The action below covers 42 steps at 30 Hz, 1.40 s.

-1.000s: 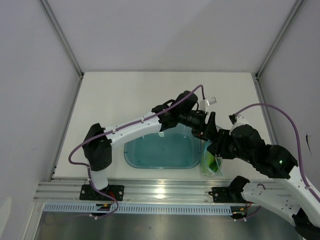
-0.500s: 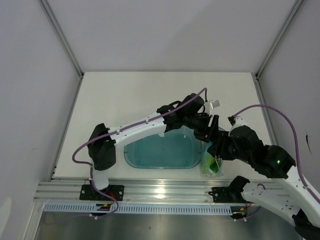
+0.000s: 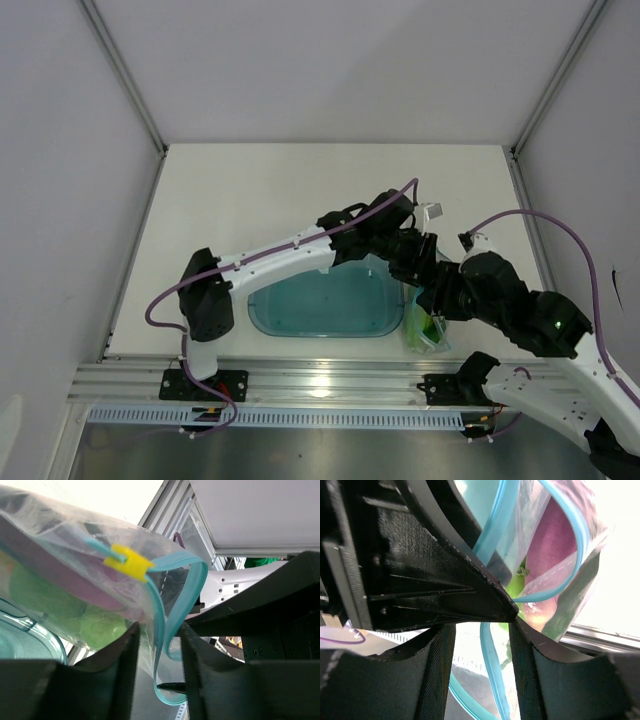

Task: Place the food in the zip-top bag and seal the zipper
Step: Adjust the zipper food storage bag at the center of the board.

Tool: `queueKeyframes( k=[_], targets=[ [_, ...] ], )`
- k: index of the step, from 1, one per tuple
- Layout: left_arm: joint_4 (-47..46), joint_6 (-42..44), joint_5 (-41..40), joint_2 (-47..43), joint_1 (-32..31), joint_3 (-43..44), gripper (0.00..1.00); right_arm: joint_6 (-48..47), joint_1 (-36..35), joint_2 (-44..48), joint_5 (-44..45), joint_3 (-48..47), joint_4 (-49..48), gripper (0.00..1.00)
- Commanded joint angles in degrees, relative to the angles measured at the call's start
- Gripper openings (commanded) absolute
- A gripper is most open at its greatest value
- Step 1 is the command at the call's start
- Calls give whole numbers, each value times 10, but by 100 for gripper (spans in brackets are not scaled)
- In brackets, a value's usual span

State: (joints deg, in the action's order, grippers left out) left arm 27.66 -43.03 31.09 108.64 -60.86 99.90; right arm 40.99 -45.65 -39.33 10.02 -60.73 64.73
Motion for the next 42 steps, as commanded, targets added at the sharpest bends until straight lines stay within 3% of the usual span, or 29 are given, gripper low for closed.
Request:
queueKeyframes(
  k=[1,7,14,27,33,42],
  targets=[
    [17,14,-1,13,-15,22,38,10,3,-5,18,-1,-31,49],
    [13,14,5,24,-15,21,24,9,3,-10,24,-4,-22,49],
    [23,28,3,30,-15,23,1,7,4,-8,45,-22,11,49],
    [-23,46,59,-15,-3,37,1,-2,4,-7,124,-171,123,49],
    [13,73,99,-35,7,77,1,-23,4,-7,137,-217,129,49],
    [16,96,153,-121,10,-6,1,-50,3,-20,136,-229,114,48]
  ],
)
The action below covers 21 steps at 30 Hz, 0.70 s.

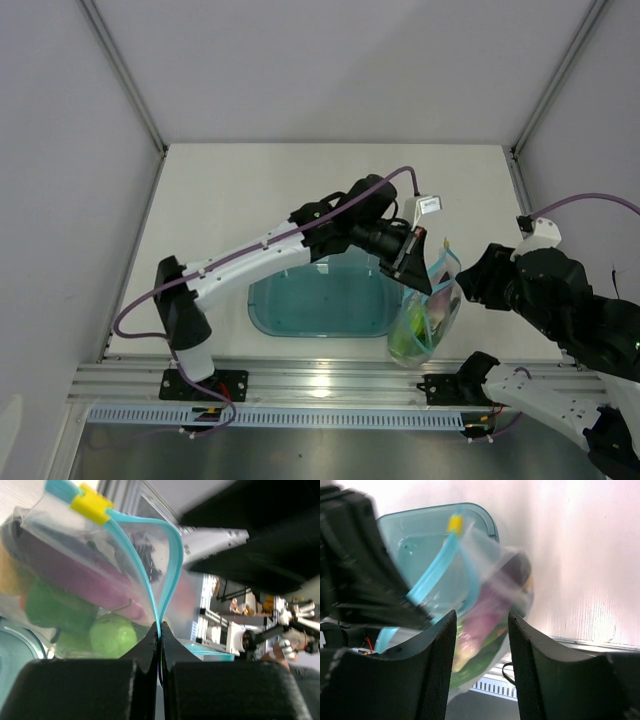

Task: Place the food in the zip-top bag and seal the zipper
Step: Adjust the zipper food storage bag at the center of the board.

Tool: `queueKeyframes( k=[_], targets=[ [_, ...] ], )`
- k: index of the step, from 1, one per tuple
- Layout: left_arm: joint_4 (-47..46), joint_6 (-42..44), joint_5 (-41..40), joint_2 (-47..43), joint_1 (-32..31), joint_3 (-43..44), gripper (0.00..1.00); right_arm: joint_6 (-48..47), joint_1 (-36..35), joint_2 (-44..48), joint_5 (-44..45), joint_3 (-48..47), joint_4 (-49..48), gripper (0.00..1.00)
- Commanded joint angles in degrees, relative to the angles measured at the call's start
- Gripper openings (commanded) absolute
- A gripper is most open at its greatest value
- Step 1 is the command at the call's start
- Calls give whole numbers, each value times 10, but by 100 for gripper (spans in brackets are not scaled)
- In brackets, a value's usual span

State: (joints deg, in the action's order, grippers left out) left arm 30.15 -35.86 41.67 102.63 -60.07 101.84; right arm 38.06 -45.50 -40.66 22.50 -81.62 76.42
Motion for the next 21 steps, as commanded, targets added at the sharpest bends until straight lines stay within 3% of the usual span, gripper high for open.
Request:
queueKeyframes(
  k=[1,3,11,16,21],
  targets=[
    [-7,28,53,-71,2,-37,1,-28,1,-6,9,-22,-7,48],
    [-11,39,54,-108,2,-60,1,-37,1,0,-10,-23,-21,46],
    [-68,27,72,-235,1,-301,1,-91,1,-25,-171,31,-79,40],
    [-59,36,69,-289,1,-365,1,-112,1,-10,-201,85,-138,41],
    [-50,49,68,-319,2,-411,1,-143,1,-12,-365,154,-247,40]
  ],
)
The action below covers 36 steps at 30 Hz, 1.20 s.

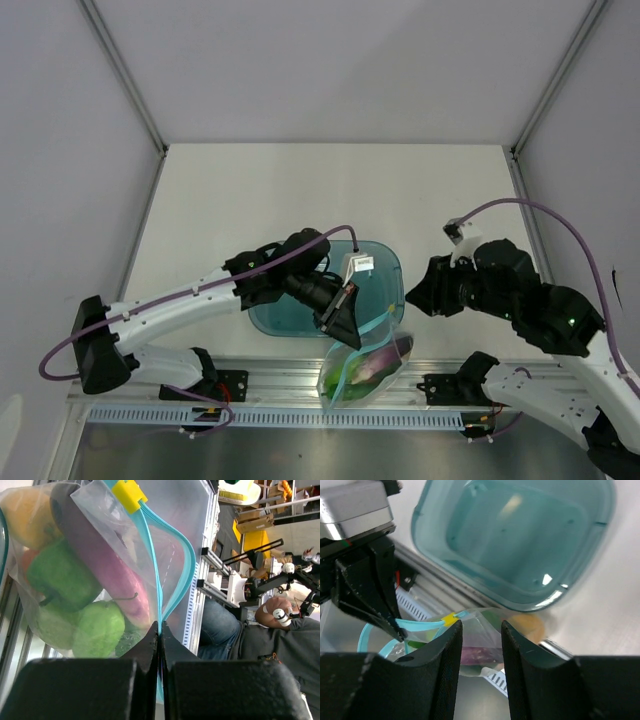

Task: Place the food in the zip-top bag and seal the zipper
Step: Adjust the zipper food storage bag at the center of the board.

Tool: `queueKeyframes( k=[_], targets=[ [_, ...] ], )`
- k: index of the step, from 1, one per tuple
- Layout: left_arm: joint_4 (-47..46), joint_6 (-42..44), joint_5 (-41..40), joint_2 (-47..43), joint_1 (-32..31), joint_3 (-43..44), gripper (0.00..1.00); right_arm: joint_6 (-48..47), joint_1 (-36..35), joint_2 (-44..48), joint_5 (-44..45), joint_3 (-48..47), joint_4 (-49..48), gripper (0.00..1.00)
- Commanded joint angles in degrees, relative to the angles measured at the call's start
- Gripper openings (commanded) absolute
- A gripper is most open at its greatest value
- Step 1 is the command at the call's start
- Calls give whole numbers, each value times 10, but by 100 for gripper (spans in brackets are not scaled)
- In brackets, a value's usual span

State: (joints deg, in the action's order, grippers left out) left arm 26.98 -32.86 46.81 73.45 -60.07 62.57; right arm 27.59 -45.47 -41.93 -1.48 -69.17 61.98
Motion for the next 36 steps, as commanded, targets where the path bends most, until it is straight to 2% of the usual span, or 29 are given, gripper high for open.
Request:
queueKeyframes(
  k=[1,6,17,21,30,36],
  targets=[
    [-17,22,19,-30,2,-21,0,-40,1,1,-141,52,-119,39],
    [-18,24,17,-43,2,-46,1,-74,1,-2,-186,90,-183,39],
    [-18,35,23,-46,6,-47,1,-126,1,24,-265,129,-219,37],
    [-18,38,26,-46,6,-49,1,-134,3,34,-288,135,-222,41],
    [-19,47,32,-56,7,-48,1,-130,4,18,-279,142,-219,47],
    [-19,63,53,-69,7,-56,1,-155,10,35,-322,144,-222,52]
  ],
)
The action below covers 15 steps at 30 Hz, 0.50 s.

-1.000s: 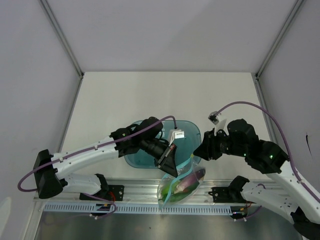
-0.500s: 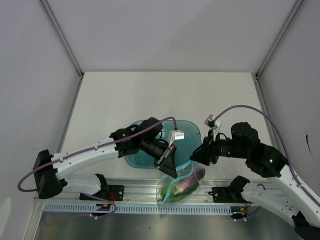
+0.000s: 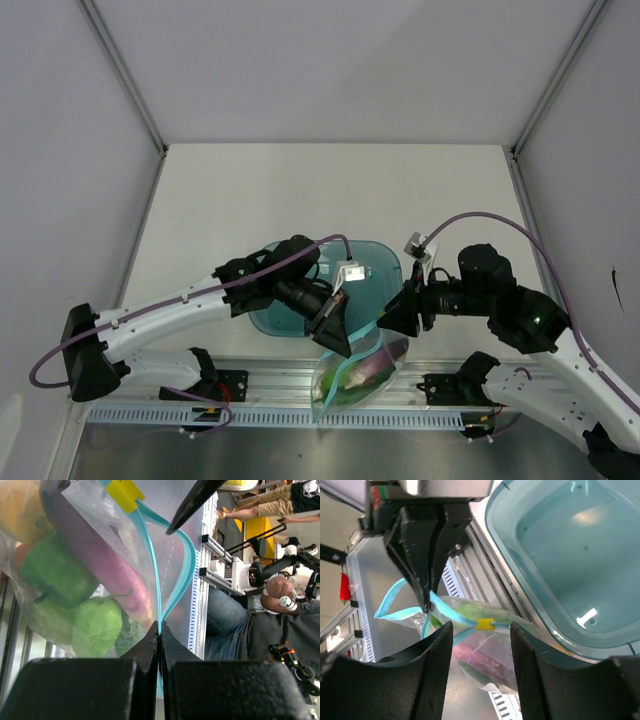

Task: Place the food in the zip-top bag and seal the zipper
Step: Adjust the zipper food storage bag at the center of the board.

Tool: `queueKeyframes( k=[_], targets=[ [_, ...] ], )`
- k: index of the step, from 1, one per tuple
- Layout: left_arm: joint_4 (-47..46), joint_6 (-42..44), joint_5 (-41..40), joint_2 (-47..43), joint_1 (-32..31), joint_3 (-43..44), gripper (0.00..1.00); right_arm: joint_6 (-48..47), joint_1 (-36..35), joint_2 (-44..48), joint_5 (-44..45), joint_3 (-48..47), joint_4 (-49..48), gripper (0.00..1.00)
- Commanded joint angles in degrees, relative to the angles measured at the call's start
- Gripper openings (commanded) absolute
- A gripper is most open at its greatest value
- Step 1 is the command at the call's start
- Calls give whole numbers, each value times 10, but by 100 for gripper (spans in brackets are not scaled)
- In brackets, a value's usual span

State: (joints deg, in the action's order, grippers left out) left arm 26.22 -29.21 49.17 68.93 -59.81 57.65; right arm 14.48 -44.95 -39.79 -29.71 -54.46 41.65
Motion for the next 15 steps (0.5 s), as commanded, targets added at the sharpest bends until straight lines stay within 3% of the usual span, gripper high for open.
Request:
queueKeyframes(
  k=[1,11,15],
  targets=[
    [-10,29,30,-27,4,-10,0,-30,7,15,-42,-4,-20,53],
    [-20,40,53,-49,7,-27,1,-45,35,-6,-200,13,-66,57],
    [-27,41,57,-48,7,-33,1,-35,36,-14,-152,10,-98,56]
  ],
)
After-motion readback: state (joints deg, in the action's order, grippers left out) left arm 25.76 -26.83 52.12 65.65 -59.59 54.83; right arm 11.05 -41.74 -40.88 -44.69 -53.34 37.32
